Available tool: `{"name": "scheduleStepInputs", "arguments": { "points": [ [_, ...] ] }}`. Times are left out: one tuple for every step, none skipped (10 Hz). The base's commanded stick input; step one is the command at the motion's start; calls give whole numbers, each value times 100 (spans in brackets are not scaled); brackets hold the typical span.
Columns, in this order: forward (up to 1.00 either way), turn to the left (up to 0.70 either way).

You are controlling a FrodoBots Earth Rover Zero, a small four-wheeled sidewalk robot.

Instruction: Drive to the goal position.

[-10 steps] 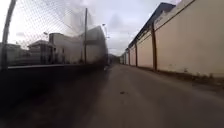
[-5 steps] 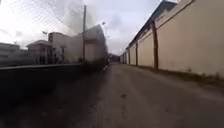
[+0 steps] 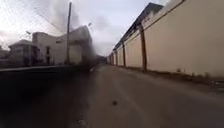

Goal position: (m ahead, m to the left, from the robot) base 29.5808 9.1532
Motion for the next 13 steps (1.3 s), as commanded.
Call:
{"name": "scheduleStepInputs", "arguments": {
  "points": [
    [50,0],
    [50,0],
    [50,0],
    [50,0],
    [50,0],
    [50,0],
    [50,13],
    [50,38],
    [50,50],
    [50,50],
    [50,22],
    [50,0],
    [50,0]
  ]
}}
